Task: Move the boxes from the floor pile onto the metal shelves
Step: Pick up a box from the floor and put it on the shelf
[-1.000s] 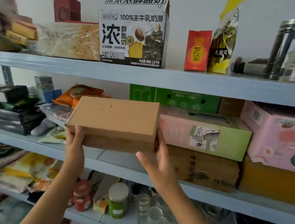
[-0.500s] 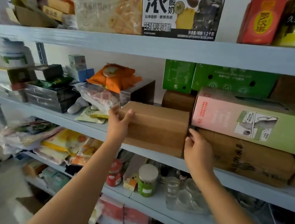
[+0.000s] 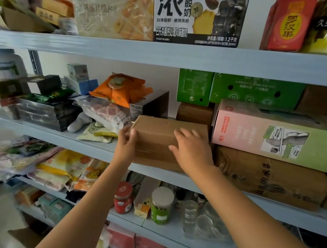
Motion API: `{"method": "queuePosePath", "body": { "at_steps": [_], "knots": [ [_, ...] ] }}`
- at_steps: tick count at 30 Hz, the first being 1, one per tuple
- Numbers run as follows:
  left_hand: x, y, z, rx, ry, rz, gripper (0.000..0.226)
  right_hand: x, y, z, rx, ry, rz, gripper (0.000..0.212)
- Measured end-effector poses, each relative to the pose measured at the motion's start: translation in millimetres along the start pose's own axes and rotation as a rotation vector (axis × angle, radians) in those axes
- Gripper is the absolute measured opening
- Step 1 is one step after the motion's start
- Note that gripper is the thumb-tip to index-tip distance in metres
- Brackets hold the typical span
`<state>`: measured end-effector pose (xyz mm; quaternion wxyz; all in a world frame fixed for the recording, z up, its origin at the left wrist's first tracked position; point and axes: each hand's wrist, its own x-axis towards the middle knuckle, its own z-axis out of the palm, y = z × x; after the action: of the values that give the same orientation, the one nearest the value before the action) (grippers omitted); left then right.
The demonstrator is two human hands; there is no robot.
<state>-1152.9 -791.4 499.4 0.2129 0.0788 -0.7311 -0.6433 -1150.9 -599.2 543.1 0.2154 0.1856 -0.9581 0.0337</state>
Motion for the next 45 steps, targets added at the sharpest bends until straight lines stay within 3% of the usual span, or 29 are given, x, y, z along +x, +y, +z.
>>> {"method": "queuePosePath", "body": {
  "at_steps": [2, 6, 11, 15, 16, 18, 20, 21, 23, 29, 45],
  "knots": [
    [1, -1, -2, -0.007, -0.023, -0.033, 0.038, -10, -14, 2, -0.027, 0.142, -0.052, 0.043],
    [5, -6, -1, 0.066, -0.012, 0.098, 0.035, -22, -16, 15, 0.032, 0.334, -0.114, 0.029],
    [13, -2, 10, 0.114, -0.018, 0.069, 0.043, -2, -2, 18, 0.176, 0.124, -0.046, 0.048],
    [17, -2, 21, 0.278, 0.005, 0.02, 0.051, 12, 6, 17, 0.131, 0.035, -0.035, 0.053],
    [17, -2, 23, 0.402, 0.062, 0.109, 0.054, 13, 7, 17, 0.122, 0.03, -0.031, 0.053],
    [16, 0, 29, 0.722, 0.12, 0.483, 0.063, 17, 11, 20, 0.104, 0.038, -0.017, 0.053],
    [21, 5, 41, 0.87, -0.052, 0.796, 0.065, 24, 14, 21, 0.091, 0.028, -0.001, 0.051],
    [21, 9, 48, 0.884, -0.168, 0.827, 0.061, 27, 16, 23, 0.08, 0.017, 0.003, 0.051],
    [26, 12, 59, 0.876, -0.283, 0.765, 0.057, 33, 17, 25, 0.065, 0.006, 0.016, 0.053],
    [48, 13, 71, 0.841, -0.283, 0.741, 0.049, 46, 25, 30, 0.047, 0.012, 0.02, 0.051],
    [62, -4, 96, 0.738, -0.111, 0.779, 0.034, 61, 39, 41, 0.111, 0.019, 0.016, 0.054]
  ]
}}
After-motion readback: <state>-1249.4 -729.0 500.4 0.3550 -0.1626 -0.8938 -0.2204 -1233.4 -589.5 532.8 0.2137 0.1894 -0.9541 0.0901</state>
